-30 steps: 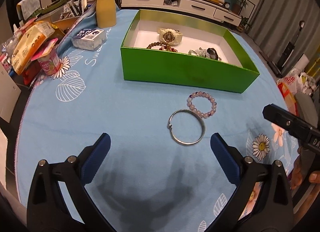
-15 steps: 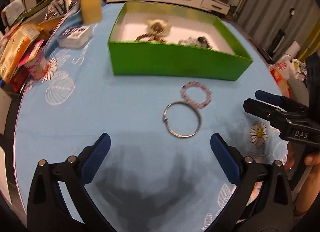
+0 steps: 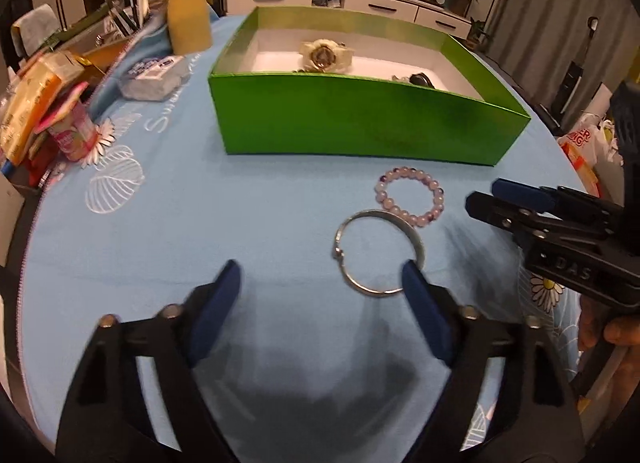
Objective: Organize jewelry
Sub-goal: 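Grasp the silver bangle with left tool while right grasps the pink bead bracelet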
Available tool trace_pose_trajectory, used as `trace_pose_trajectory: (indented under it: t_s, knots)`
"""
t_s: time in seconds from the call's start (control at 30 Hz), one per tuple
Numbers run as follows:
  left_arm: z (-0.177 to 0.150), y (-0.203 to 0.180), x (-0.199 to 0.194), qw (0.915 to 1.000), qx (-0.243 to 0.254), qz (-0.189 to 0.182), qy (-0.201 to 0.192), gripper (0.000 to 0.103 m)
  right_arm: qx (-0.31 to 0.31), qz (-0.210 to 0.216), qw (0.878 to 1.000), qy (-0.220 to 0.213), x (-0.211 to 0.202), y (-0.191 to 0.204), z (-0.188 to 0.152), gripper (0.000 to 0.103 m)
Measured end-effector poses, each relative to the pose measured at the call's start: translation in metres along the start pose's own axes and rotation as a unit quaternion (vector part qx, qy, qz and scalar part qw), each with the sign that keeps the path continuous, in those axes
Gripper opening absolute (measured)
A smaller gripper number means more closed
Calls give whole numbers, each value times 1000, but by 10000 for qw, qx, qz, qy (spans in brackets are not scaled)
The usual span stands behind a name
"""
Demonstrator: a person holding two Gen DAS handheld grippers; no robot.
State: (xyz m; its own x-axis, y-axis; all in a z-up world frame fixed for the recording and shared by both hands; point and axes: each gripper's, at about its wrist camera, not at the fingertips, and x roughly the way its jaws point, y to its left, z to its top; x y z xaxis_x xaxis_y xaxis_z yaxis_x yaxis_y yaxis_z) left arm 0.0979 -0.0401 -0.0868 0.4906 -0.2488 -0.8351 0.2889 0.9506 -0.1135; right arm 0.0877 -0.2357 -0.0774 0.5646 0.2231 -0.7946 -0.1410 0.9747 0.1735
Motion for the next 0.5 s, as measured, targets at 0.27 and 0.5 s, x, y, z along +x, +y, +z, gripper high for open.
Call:
trace_pose_trajectory:
  t_s: [0.27, 0.5]
  knots:
    - [-5, -11, 10, 9997, -77, -140, 207, 47, -236, -78, 9997, -30, 13, 4, 8, 42]
    - [-2, -17, 19, 9995, 6, -119, 299, 23, -554, -225, 9982, 30, 30, 13, 16, 35]
